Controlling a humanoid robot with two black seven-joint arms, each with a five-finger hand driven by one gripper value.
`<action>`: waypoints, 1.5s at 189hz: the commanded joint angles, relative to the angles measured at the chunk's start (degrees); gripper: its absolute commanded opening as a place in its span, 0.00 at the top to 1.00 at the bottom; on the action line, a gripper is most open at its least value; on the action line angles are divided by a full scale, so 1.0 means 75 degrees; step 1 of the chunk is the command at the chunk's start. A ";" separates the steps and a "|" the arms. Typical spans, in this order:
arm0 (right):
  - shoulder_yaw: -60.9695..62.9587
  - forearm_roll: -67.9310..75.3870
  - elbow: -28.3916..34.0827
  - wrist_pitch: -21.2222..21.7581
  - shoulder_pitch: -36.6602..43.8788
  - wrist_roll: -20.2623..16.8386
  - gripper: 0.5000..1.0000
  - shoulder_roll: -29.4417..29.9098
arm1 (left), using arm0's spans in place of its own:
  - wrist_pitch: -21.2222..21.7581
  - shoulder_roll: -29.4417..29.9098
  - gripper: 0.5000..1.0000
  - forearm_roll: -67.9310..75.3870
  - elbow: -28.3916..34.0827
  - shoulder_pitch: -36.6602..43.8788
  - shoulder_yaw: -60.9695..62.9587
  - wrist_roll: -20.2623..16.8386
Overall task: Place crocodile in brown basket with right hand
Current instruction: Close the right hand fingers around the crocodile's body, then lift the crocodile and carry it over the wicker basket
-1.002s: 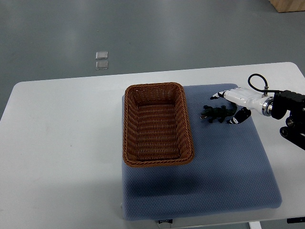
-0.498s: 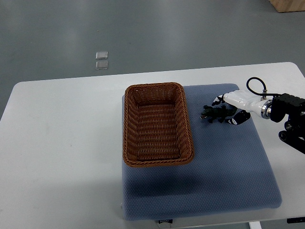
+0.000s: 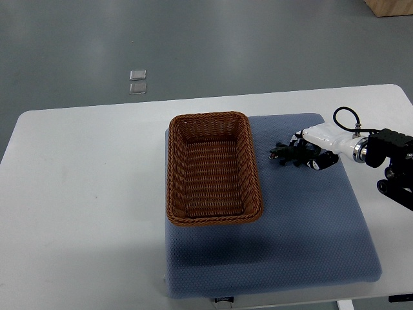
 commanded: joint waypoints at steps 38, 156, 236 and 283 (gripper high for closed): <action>0.0007 0.0012 -0.0012 -0.0148 0.0011 0.0007 1.00 -0.0099 | 0.0002 0.0000 0.00 -0.0009 0.0000 -0.0003 -0.0001 0.0000; 0.0135 0.0140 0.0644 -0.0827 0.1230 0.0113 1.00 -0.0017 | 0.0002 0.0000 0.00 0.0003 0.0000 -0.0003 -0.0001 0.0000; 0.0007 0.0140 0.1722 -0.0792 0.1593 0.0265 1.00 0.0815 | -0.0010 0.0000 0.00 -0.0009 0.0000 -0.0003 -0.0001 0.0000; -0.0638 0.0035 0.1874 -0.0769 0.1511 0.0265 1.00 0.1249 | 0.0002 0.0000 0.00 -0.0009 0.0000 -0.0003 -0.0001 0.0000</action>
